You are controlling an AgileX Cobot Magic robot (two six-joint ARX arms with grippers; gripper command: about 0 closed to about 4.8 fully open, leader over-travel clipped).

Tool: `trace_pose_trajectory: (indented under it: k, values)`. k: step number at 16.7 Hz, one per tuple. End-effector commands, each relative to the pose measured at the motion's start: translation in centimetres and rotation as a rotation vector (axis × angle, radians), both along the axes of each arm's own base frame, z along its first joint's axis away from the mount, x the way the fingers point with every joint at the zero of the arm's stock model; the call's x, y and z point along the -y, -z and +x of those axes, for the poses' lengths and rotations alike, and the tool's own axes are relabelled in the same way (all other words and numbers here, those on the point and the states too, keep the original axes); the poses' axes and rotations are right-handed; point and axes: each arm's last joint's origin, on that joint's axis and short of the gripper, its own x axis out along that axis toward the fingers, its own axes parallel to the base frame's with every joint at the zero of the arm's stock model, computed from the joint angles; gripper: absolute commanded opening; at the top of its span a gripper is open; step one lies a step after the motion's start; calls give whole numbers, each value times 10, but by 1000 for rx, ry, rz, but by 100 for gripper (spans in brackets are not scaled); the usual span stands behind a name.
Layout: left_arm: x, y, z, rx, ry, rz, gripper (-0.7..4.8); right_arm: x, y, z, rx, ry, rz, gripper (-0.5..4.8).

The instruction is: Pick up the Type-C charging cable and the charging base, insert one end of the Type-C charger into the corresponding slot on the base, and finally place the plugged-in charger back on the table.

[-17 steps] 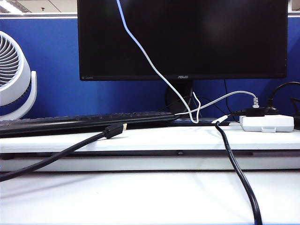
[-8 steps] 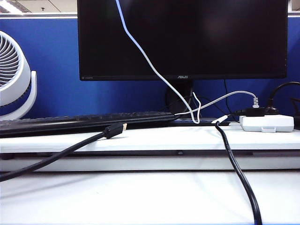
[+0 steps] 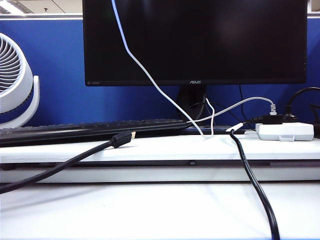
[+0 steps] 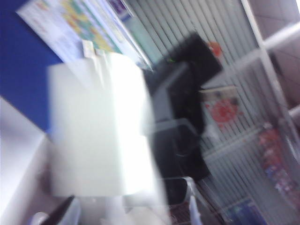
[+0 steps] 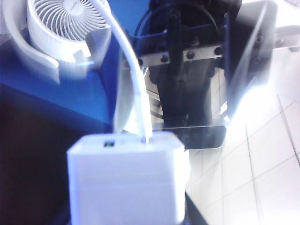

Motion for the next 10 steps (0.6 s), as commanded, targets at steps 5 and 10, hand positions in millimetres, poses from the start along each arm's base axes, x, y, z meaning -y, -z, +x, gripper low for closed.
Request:
trace_pose_trajectory:
  k: [5, 10]
  values:
    - [-3, 3, 4, 40, -56, 7, 314, -2, 0, -2, -31, 44, 6, 53]
    - [-4, 4, 1, 45, 45, 19, 314, 0, -8, 2, 41, 157, 51, 53]
